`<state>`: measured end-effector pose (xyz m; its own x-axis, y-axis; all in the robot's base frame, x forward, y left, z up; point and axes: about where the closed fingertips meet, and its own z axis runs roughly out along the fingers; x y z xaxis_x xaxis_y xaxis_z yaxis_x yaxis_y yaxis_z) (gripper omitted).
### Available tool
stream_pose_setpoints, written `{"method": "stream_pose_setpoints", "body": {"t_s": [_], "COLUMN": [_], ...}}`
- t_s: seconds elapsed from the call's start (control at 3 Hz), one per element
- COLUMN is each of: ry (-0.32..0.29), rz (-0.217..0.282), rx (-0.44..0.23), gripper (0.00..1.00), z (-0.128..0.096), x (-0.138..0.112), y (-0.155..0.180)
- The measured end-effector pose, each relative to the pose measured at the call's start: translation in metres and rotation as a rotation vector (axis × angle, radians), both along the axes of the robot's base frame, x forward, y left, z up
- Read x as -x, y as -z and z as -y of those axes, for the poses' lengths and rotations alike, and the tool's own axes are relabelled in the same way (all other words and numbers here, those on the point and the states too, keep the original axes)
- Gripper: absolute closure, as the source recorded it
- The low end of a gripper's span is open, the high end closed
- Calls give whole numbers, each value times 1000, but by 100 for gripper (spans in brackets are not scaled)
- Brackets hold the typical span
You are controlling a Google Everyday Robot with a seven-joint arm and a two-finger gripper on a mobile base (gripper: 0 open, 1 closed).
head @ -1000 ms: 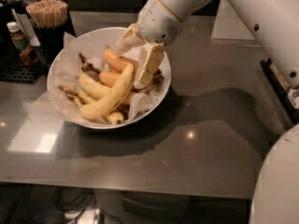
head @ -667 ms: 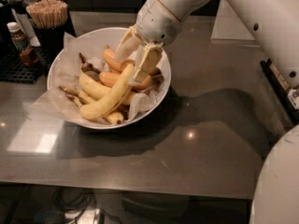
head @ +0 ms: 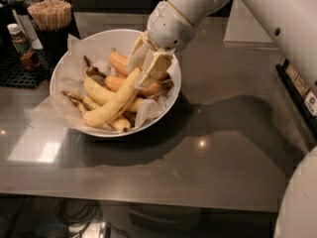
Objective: Pick banana from white bowl
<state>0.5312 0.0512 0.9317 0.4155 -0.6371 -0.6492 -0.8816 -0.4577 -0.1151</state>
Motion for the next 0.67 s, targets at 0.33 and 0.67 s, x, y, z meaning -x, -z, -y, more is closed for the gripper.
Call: {"method": "stream_pose_setpoints", "body": {"t_s": [0.33, 0.67], "ry": [15, 33], "rz": [12, 122], "rx": [-21, -49], "gripper": [100, 100], "z": [5, 9], "x": [7, 26], "y": [-1, -36]}}
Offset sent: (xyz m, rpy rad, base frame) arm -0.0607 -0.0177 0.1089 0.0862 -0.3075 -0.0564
